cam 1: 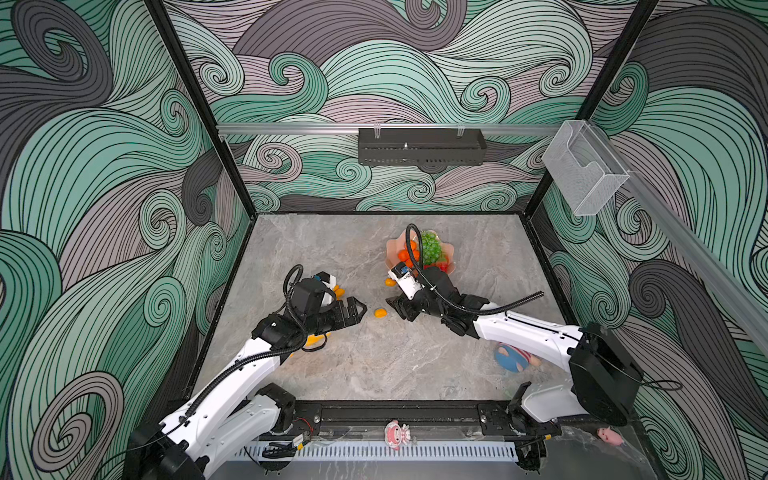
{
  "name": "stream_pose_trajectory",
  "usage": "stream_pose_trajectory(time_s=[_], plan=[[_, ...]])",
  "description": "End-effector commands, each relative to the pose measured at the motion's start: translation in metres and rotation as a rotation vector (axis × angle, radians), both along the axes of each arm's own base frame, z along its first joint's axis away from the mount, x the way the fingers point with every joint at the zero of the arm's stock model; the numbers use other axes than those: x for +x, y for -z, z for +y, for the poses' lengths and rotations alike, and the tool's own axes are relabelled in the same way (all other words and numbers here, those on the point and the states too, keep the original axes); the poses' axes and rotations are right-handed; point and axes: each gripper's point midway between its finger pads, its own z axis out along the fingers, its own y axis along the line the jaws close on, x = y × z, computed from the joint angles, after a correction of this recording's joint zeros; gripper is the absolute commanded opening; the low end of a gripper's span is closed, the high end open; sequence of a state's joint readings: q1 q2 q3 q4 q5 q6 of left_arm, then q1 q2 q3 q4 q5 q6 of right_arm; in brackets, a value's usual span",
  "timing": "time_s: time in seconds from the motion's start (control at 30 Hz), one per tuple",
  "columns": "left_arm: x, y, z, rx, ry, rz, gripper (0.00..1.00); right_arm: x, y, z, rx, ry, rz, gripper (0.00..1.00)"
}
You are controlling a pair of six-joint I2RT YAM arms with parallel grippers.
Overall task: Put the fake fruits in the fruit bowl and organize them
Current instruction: 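Move the open right gripper toward the small yellow fruits near the plush toy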
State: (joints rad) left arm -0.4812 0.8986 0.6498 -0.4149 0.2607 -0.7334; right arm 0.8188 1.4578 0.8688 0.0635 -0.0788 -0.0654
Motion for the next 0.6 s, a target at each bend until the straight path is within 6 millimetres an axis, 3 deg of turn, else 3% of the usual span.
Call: stream_pose_trajectory(time_s=[0.0, 0.17, 0.57], plan=[[0.003, 0.002, 0.009, 0.025, -0.048, -0.026, 0.99, -0.003, 0.000, 0.010, -0.045, -0.158, -0.067, 0.60], [0.005, 0.004, 0.012, 0.025, -0.064, -0.022, 0.99, -0.022, 0.015, 0.015, -0.011, -0.435, -0.025, 0.58], [0.016, 0.002, 0.019, -0.088, -0.099, 0.000, 0.98, -0.003, 0.056, 0.025, -0.122, -0.556, 0.065, 0.51]])
